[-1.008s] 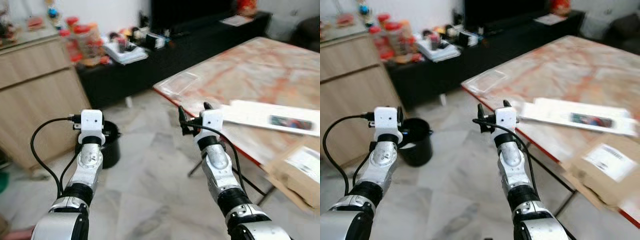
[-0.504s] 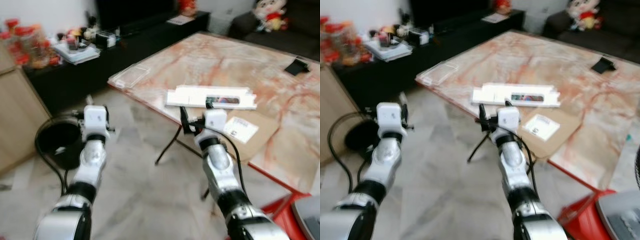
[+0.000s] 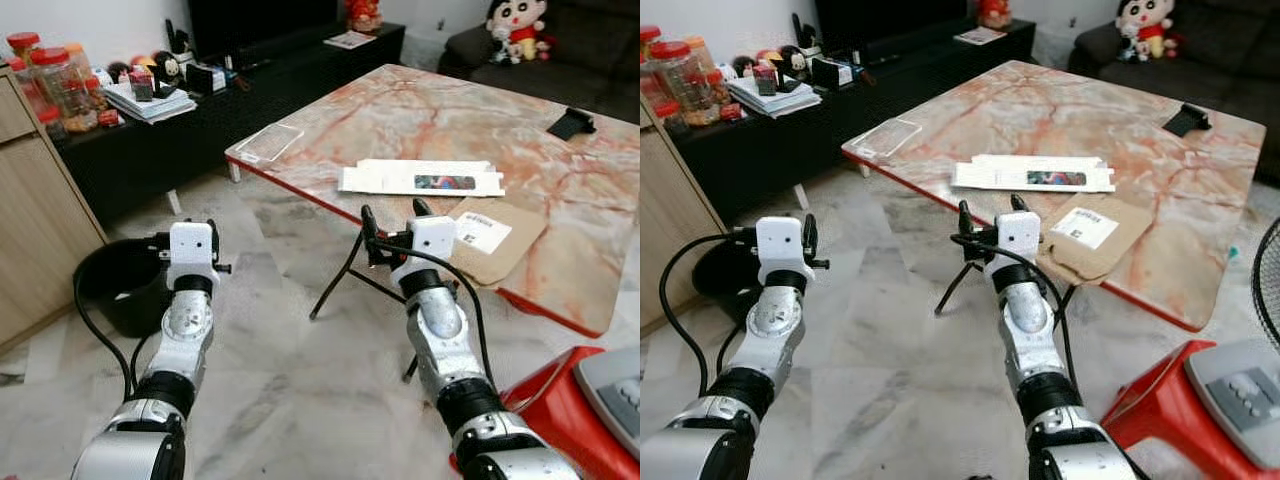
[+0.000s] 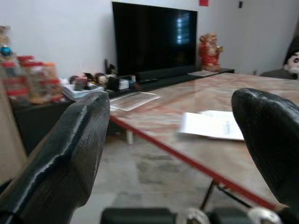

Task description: Picking trash to rubbish bin

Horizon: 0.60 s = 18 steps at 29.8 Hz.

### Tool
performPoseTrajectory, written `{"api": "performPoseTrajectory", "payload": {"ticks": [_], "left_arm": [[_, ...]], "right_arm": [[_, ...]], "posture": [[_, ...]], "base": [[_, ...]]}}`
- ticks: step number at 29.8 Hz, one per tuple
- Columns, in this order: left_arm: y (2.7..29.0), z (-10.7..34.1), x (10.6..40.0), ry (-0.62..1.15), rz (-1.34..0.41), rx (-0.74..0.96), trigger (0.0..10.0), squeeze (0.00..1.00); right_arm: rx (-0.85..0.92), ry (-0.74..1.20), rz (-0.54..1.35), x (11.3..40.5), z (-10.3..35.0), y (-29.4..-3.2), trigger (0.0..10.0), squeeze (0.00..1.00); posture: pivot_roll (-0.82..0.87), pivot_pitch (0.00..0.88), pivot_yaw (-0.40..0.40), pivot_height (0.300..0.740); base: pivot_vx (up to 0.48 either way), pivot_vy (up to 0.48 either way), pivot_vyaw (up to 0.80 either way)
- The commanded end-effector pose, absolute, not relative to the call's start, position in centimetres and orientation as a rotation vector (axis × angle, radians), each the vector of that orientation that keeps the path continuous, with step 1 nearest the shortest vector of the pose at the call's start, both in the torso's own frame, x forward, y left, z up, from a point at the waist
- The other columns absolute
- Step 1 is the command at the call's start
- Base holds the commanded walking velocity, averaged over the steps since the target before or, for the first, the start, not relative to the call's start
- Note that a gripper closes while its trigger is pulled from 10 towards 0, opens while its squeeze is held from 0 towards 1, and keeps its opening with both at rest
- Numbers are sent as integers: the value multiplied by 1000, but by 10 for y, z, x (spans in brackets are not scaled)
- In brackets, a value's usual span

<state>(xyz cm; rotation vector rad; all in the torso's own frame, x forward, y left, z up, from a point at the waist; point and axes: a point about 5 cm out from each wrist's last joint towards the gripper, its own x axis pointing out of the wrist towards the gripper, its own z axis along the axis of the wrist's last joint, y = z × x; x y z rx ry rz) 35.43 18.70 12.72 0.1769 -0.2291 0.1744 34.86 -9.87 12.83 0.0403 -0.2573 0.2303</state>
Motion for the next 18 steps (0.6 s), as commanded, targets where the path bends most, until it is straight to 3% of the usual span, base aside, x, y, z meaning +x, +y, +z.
{"api": "performPoseTrajectory", "payload": {"ticks": [1, 3, 10, 18], "left_arm": [[185, 133, 357, -244, 172, 166, 10000, 0], [185, 133, 357, -244, 172, 166, 10000, 0], [185, 134, 357, -244, 172, 165, 10000, 0], [180, 134, 358, -239, 149, 205, 10000, 0]], "right_arm": [[35, -280, 223, 352, 137, -103, 10000, 0], [34, -279, 223, 352, 137, -103, 10000, 0], [32, -277, 229, 353, 138, -102, 10000, 0], [28, -285, 221, 353, 140, -102, 10000, 0]], "posture": [[-82, 38, -15, 740], [-82, 38, -15, 740], [-82, 38, -15, 740], [-83, 43, -17, 740]], "base": [[0, 480, 0], [0, 480, 0], [0, 456, -795], [0, 0, 0]]}}
